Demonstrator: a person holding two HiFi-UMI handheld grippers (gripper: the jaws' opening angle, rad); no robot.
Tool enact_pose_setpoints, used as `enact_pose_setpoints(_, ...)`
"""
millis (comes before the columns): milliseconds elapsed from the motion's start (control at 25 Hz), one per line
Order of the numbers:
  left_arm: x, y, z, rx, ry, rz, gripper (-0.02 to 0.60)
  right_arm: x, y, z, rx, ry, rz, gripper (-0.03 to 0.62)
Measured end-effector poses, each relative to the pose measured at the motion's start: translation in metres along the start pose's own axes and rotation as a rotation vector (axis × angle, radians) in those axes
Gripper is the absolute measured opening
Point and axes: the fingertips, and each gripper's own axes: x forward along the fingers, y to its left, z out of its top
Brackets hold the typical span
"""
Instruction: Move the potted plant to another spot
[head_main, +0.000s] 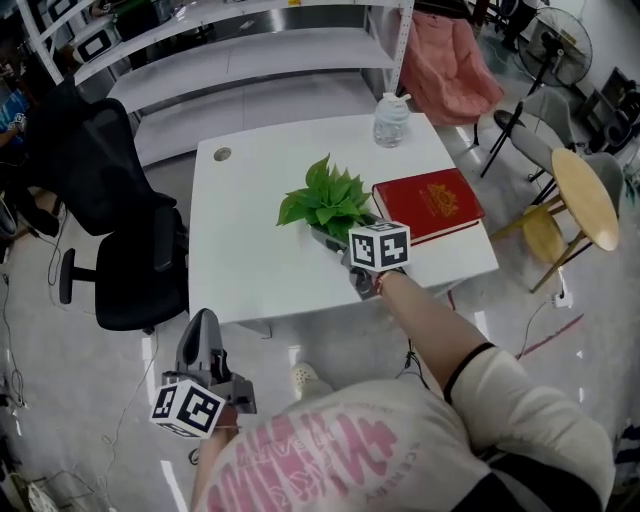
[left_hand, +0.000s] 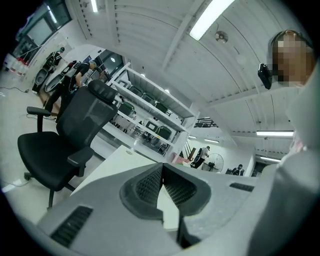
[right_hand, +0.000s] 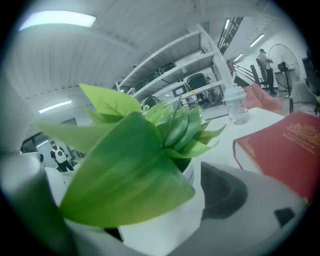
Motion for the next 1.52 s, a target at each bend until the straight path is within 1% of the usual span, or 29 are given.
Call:
enact_pose_setpoints(200,-0.004,-0.012,0.002,0.002,-0.007,-0.005,0.003,-0.013,-0.007,0.003,0.074,-0.027,-0.003,0.506)
enact_pose_setpoints(440,-0.004,-0.031,-0.001,0.009,-0.007,-0.022,0.003,-0.039,0.000,-0.002,0.085,-0.034,0.022,0.497)
enact_pose_setpoints(640,-0.003,-0.049,-0.014,0.015,0.005,-0.050,0.003,-0.072,0.005,-0.015,0.053,-0.048,0.031,0.401)
enact_pose_setpoints(800,-0.001,-0.064,-0.029,0.001,0.023,-0.061,0.003,-0.100,0.011,-0.026,-0.002,-0.055,0.022,0.288)
enact_pose_setpoints(1000,-0.002,-0.090,-0.044,-0.005,0.032,-0.088,0.003,-0.137,0.017,-0.033,0.000,-0.072,0.018,0.173)
enact_pose_setpoints(1120,-0.005,-0.104,-0.054,-0.007,0.037,-0.097,0.003,-0.157,0.021,-0.035,-0.001,-0.090,0.018,0.150)
enact_pose_setpoints(1280,-0.013,-0.120,-0.064,-0.008,0.037,-0.104,0.003,-0.185,0.030,-0.032,0.014,-0.115,0.029,0.104)
enact_pose_setpoints(1520,-0.022,-0.142,-0.075,0.001,0.028,-0.111,0.003,-0.220,0.048,-0.017,0.005,-0.175,0.059,0.045)
